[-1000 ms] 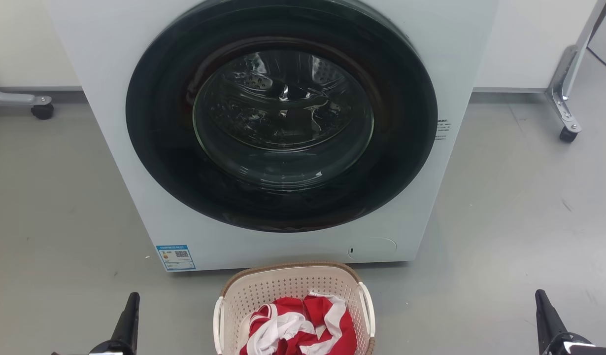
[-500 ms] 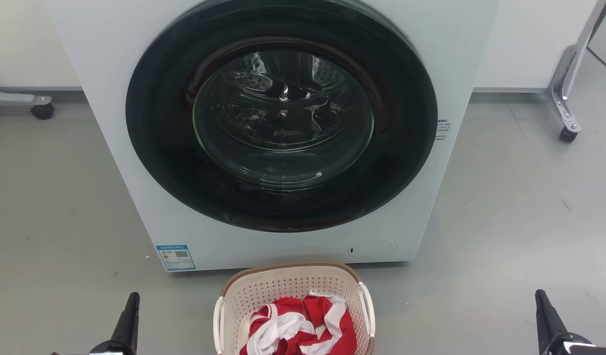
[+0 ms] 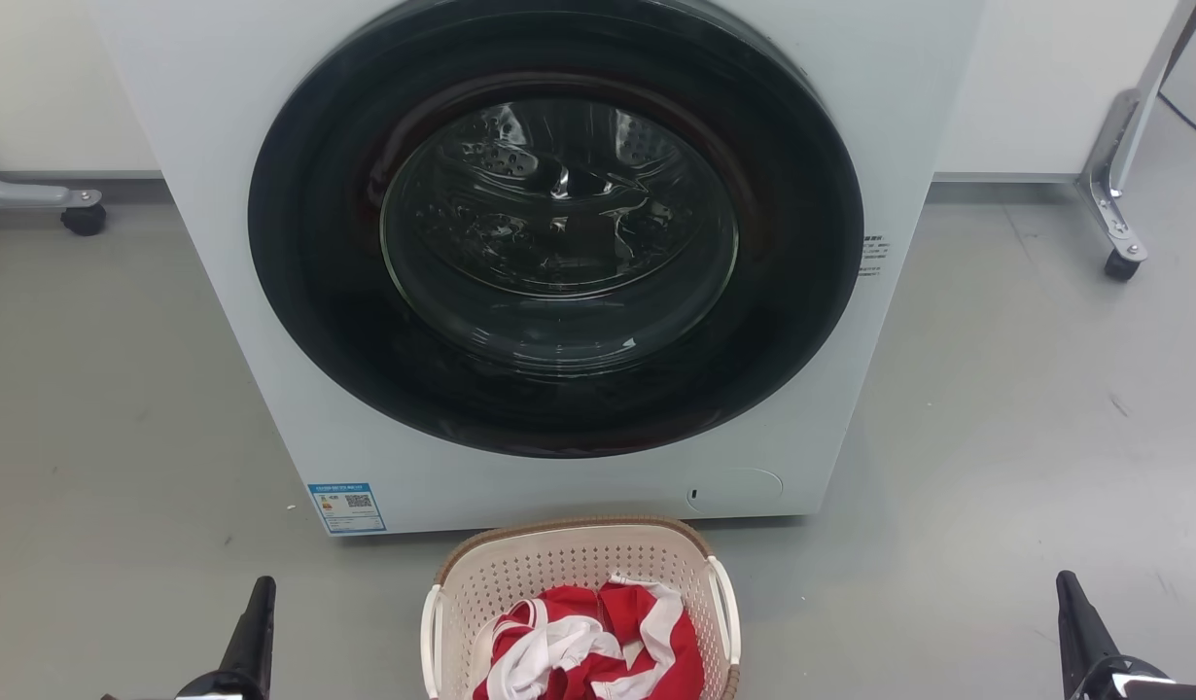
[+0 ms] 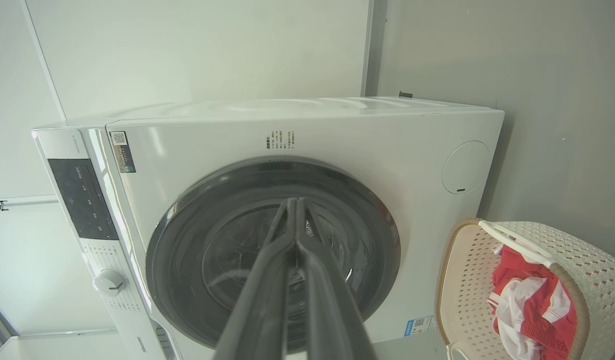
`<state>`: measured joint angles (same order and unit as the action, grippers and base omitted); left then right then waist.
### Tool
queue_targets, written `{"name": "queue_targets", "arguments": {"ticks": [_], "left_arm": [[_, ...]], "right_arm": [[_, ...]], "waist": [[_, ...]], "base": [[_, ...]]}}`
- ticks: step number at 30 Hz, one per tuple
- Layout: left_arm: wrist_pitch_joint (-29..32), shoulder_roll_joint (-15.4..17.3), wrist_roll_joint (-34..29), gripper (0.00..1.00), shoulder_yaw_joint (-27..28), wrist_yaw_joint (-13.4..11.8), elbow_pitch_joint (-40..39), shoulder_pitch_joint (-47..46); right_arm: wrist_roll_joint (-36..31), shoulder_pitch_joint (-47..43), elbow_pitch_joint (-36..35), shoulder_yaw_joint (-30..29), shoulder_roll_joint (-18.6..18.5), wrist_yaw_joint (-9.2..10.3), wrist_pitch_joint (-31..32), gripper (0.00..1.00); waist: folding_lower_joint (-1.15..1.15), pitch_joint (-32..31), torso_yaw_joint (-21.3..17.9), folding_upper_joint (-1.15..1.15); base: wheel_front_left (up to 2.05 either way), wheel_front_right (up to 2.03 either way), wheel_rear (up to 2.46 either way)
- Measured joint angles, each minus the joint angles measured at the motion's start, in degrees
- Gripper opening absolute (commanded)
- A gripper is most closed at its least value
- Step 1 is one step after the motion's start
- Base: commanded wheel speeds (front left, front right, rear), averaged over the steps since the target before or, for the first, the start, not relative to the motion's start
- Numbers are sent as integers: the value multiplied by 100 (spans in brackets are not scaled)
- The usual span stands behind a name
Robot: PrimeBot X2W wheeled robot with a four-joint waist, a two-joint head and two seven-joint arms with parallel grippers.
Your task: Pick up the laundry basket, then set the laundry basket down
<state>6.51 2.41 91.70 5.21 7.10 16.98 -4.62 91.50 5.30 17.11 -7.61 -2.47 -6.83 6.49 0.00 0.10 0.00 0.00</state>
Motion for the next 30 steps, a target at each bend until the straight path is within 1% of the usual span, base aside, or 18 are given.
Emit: {"name": "queue_targets", "arguments": {"ticks": [30], "left_arm": [[0,0,0,0,0,0,-2,0]], "right_arm": [[1,0,0,0,0,0,0,0]], "waist": [[0,1,0,0]], "base": [[0,0,0]]}}
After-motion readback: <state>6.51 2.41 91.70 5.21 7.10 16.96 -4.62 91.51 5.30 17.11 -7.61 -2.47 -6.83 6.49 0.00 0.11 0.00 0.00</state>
